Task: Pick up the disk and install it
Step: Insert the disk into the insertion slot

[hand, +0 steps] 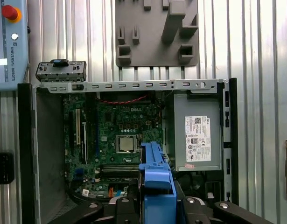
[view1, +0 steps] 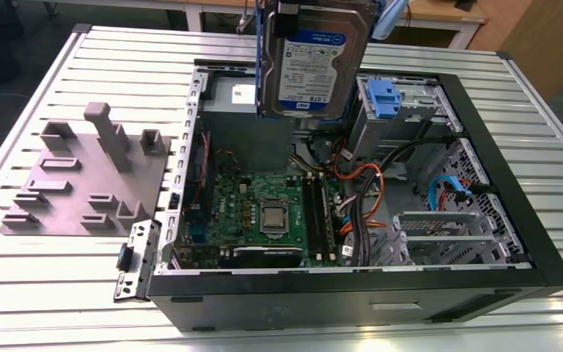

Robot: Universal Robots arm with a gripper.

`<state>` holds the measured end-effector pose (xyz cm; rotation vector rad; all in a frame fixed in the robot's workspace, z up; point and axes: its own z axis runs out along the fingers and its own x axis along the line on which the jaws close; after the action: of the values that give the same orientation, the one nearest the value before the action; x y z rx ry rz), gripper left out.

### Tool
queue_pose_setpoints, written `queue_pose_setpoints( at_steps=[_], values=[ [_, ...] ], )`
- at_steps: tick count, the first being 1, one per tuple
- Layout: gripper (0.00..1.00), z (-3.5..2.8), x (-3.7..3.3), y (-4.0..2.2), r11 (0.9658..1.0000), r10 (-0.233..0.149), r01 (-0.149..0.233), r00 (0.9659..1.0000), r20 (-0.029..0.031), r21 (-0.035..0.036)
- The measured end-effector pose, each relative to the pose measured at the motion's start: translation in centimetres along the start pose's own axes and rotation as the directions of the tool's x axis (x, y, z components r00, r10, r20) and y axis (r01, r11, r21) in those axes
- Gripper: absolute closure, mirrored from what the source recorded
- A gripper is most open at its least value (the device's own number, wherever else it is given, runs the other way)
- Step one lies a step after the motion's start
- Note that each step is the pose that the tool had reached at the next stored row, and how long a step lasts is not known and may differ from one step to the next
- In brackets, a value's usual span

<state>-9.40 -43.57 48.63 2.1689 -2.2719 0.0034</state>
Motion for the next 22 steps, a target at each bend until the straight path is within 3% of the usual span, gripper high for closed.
queue_pose_setpoints(
  at_steps=[12,22],
  values=[
    [0.63,0.03,1.23,-0.05,1.0,0.0,0.0,1.0,0.0,0.0],
    [0.63,0.04,1.47,-0.07,1.0,0.0,0.0,1.0,-0.0001,0.0]
  ],
)
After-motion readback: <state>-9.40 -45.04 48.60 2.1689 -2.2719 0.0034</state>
